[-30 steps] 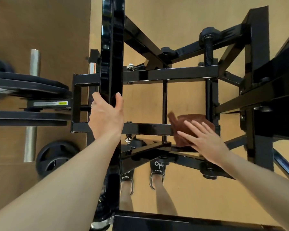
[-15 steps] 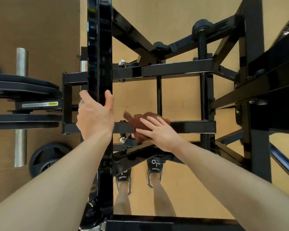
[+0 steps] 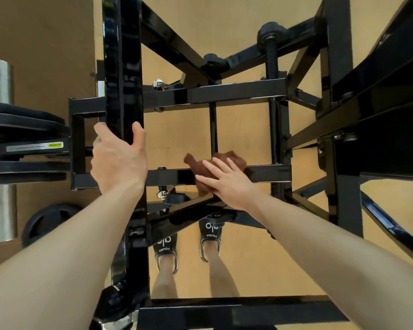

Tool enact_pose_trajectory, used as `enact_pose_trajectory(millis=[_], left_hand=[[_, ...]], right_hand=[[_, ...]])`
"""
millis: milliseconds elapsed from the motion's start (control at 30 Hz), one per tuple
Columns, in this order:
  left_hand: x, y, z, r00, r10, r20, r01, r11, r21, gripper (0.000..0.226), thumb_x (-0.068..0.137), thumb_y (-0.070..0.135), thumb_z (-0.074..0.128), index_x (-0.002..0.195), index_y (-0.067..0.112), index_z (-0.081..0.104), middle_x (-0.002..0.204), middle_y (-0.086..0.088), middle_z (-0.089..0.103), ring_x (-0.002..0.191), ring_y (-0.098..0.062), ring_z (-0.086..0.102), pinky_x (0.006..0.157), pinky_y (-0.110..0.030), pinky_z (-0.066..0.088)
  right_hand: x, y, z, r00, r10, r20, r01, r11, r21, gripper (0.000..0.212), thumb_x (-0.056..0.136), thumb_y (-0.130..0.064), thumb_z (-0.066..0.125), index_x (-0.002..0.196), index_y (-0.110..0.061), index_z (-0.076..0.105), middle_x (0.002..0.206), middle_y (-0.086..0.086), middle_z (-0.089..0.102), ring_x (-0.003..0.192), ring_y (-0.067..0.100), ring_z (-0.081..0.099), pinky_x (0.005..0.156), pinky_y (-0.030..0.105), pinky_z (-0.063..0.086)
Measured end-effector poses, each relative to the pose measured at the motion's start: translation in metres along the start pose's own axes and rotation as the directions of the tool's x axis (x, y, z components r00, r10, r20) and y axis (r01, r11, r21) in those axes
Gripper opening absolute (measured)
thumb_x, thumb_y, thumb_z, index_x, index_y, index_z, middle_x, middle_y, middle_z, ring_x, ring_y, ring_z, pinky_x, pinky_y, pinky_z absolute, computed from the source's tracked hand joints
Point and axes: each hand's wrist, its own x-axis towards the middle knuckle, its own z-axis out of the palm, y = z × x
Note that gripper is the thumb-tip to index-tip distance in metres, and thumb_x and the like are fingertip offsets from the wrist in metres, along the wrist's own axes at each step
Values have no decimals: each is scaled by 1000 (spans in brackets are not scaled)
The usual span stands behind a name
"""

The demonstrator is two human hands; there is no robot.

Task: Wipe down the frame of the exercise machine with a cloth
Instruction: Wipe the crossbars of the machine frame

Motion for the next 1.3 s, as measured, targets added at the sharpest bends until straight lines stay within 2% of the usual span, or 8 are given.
enact_pose_trajectory(millis=[133,300,467,700,867,1033,1133,1300], left_hand=[[-2,1,-3,1000,3,1,-3,1000,-12,65,99,65,45,138,12,42,116,-18,63,93,-31,62,71,-39,45],[-3,6,-8,999,-23,31,23,1000,-11,64,100,62,44,135,10,43,116,-19,62,100,-38,64,73,-41,43],[-2,7,-8,999,-28,38,29,1000,-9,63,100,63,45,134,11,43,117,-18,63,98,-37,64,73,-41,46],[-3,7,-6,999,-25,25,25,1000,7,64,99,64,44,137,13,42,118,-16,63,91,-29,60,72,-39,47],[-4,7,-8,999,-20,33,20,1000,-4,61,99,65,45,135,15,42,113,-12,62,84,-21,54,69,-36,44],[-5,9,-9,999,-26,45,26,1000,8,63,100,64,44,138,14,41,117,-13,63,85,-19,54,70,-35,44],[-5,9,-9,999,-27,43,26,1000,13,64,101,63,45,141,13,40,118,-13,63,85,-18,51,71,-34,42],[-4,9,-5,999,-32,22,31,999,24,65,100,64,44,140,13,41,118,-13,65,86,-20,55,73,-37,49]], right_hand=[[-22,10,1,1000,-21,-20,20,999,-49,73,103,-22,57,160,-46,19,173,-2,-4,158,27,-10,127,55,-1],[-116,74,3,971,238,1,-237,970,-43,74,106,-35,52,158,-48,2,171,-2,-11,157,26,-13,128,54,8],[-91,40,9,937,348,-19,-347,936,55,68,108,-29,48,163,-42,8,172,4,-11,157,33,-14,127,58,6],[-13,-3,-1,999,35,12,-35,998,57,88,96,-5,60,162,-43,14,171,1,-12,156,30,-19,126,59,-3],[-41,20,8,999,-30,30,30,1000,-1,82,99,-11,61,160,-44,19,171,-4,-12,156,26,-18,127,54,-3],[-88,48,25,999,52,15,-51,998,-27,81,101,-16,59,156,-45,7,169,-7,-16,155,27,-22,127,54,-4],[-49,21,22,999,-44,2,44,999,6,73,100,-14,56,158,-42,21,170,-5,-12,155,28,-22,125,55,-9],[62,-45,1,951,-305,38,299,947,115,67,96,-5,57,153,-38,45,172,-5,8,159,25,-7,127,55,-3]])
